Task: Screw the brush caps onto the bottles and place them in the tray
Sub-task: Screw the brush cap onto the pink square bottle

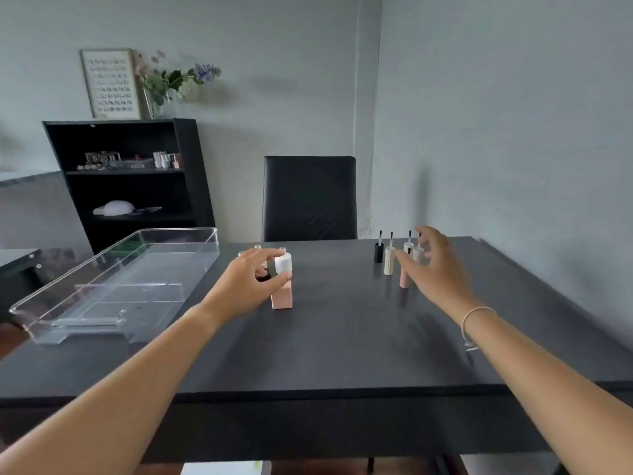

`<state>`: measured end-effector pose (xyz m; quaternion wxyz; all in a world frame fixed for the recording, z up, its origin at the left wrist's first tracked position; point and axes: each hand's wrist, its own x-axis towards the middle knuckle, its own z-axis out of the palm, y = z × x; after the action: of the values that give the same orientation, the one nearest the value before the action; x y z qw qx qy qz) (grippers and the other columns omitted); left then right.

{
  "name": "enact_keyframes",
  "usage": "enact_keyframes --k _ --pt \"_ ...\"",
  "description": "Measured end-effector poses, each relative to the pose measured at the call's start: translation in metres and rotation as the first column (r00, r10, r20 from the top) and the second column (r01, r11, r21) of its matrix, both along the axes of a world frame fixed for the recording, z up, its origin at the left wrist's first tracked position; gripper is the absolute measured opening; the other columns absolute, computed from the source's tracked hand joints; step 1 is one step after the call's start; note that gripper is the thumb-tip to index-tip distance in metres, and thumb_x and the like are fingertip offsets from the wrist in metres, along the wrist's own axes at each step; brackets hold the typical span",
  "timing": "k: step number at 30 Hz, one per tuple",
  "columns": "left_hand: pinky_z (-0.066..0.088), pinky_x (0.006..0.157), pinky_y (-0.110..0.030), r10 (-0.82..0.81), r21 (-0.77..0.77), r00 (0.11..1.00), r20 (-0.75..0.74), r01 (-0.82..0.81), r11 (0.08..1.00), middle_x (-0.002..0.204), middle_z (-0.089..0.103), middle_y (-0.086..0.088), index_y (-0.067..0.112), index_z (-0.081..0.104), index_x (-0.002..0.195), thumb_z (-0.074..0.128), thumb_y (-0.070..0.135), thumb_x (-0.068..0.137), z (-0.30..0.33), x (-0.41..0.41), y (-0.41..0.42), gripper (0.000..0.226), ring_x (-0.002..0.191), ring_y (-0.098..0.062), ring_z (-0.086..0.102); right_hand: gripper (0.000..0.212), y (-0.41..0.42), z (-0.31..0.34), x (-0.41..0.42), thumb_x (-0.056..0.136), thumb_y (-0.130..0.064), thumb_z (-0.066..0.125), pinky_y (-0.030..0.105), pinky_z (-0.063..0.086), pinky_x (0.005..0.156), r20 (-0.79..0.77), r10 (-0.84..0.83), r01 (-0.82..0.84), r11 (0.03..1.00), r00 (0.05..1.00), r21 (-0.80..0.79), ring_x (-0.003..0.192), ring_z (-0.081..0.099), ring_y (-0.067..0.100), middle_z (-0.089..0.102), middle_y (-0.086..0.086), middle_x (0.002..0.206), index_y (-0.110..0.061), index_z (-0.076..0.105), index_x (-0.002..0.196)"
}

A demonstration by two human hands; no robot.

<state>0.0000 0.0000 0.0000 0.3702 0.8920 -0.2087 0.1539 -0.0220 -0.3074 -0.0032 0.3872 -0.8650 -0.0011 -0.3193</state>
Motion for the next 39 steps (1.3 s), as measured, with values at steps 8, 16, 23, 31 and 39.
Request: enact_keyframes --k 8,16,23,31,39 --pt "0.039 0.072 -0.011 0.027 -0.044 0.993 -0.111 -0.032 0.999 0.098 0.056 0.018 0.034 0.055 0.118 0.067 0.032 0.078 -0.02 -0.002 0.002 0.042 0.087 -0.003 0.059 0.049 -0.005 -0.026 0.011 0.079 -0.04 0.059 0.028 0.033 0.074 -0.211 -0.041 0.067 0.99 0.977 0.12 0.094 0.05 0.012 0.059 0.0 0.113 -0.022 0.044 0.122" --pt "0.037 0.068 0.001 0.033 0.02 0.994 -0.105 -0.031 0.999 0.087 0.06 0.02 0.04 0.056 0.098 0.069 0.019 0.077 -0.025 0.001 0.003 0.033 0.081 0.004 0.057 0.017 -0.004 -0.033 0.021 0.085 -0.025 0.055 0.032 0.043 0.071 -0.239 -0.031 0.064 0.989 0.97 0.131 0.09 0.061 0.025 0.067 0.004 0.097 -0.018 0.052 0.1" --pt "0.034 0.066 0.005 -0.029 -0.029 0.995 -0.093 0.027 0.999 0.086 0.06 0.021 0.044 0.053 0.086 0.071 0.015 0.075 -0.024 0.002 -0.013 0.036 0.075 0.018 0.053 0.01 0.01 -0.031 0.021 0.084 -0.026 0.058 0.032 0.048 0.074 -0.159 0.049 -0.032 0.993 0.986 0.11 0.083 0.061 0.018 0.066 -0.004 0.087 -0.023 0.054 0.093" --pt "0.048 0.078 -0.013 -0.119 -0.15 0.991 -0.06 0.109 0.983 0.096 0.065 0.008 0.038 0.059 0.088 0.071 0.016 0.073 -0.02 0.016 -0.049 0.029 0.086 -0.006 0.063 0.006 0.053 -0.025 0.031 0.084 -0.024 0.06 0.016 0.043 0.068 -0.114 0.311 -0.298 0.947 0.943 0.118 0.078 0.061 0.013 0.067 -0.001 0.084 -0.023 0.054 0.086" --pt "0.042 0.068 -0.005 -0.066 -0.207 0.998 0.023 0.069 0.976 0.09 0.06 0.015 0.027 0.06 0.096 0.071 0.018 0.075 -0.026 0.029 -0.059 0.024 0.078 0.002 0.054 0.025 0.06 -0.019 0.045 0.092 -0.022 0.051 0.007 0.042 0.065 -0.048 0.444 -0.416 0.867 0.895 0.276 0.069 0.053 -0.014 0.06 -0.019 0.088 -0.025 0.062 0.114"
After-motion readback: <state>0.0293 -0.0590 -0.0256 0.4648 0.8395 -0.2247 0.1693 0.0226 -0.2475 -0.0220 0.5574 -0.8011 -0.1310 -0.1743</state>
